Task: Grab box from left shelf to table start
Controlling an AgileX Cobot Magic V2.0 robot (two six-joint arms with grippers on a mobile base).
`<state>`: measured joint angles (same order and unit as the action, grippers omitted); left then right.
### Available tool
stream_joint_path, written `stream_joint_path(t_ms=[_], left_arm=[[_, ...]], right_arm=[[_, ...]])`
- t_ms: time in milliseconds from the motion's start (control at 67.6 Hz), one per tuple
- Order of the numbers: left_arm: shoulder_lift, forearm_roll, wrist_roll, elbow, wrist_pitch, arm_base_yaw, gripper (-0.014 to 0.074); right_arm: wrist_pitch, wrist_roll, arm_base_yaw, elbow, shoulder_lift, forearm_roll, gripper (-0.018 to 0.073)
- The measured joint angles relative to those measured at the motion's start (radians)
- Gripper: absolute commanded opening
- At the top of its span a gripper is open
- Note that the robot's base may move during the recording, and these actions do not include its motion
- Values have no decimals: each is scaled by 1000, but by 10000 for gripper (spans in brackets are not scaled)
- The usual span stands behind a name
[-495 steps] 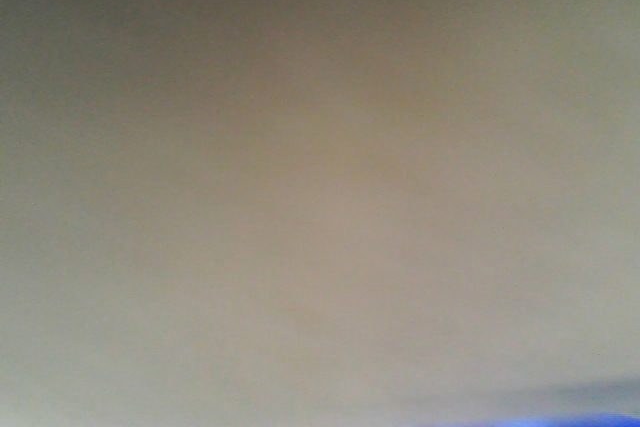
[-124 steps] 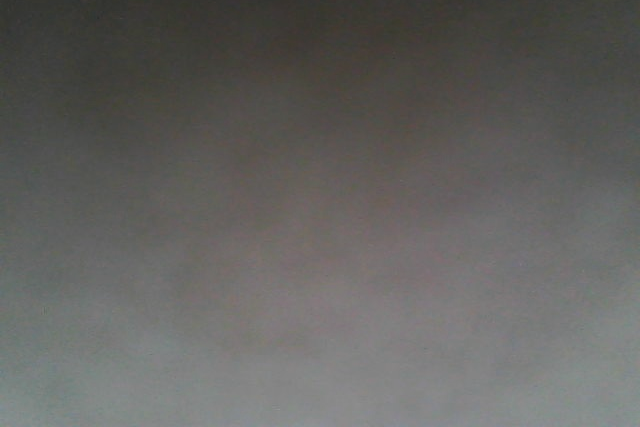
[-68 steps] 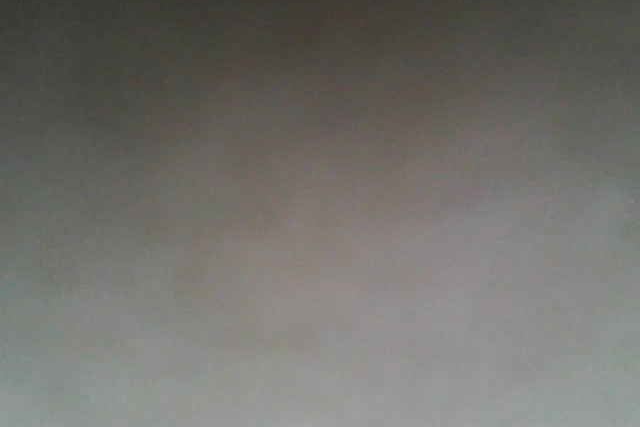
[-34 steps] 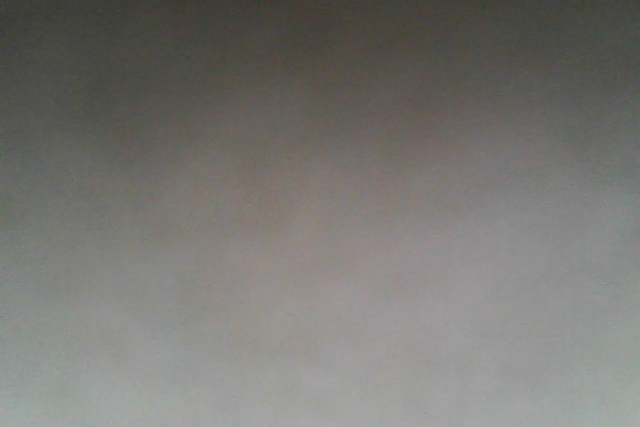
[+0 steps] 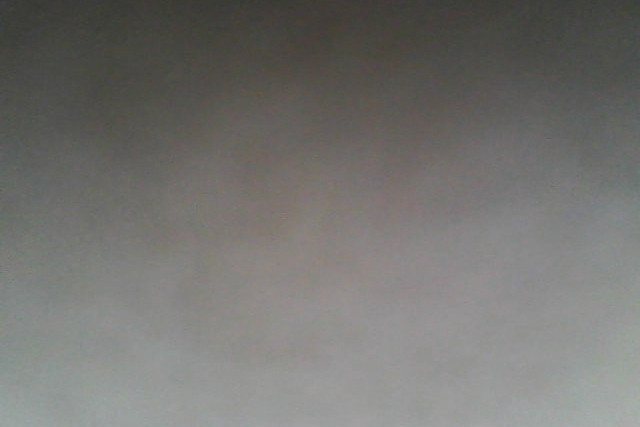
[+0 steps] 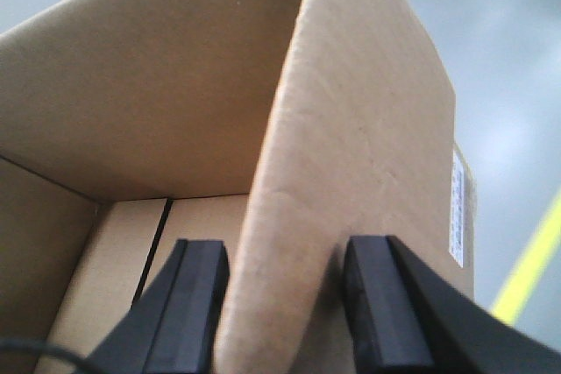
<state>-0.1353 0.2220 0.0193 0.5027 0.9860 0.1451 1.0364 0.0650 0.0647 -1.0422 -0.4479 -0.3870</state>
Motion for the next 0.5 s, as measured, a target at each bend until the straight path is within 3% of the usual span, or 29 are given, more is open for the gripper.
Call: stream_joint_path(t_ms=[503], left_arm=[[0, 0, 0, 0, 0, 0, -100]], right_arm=[[0, 0, 0, 0, -2, 0, 67]])
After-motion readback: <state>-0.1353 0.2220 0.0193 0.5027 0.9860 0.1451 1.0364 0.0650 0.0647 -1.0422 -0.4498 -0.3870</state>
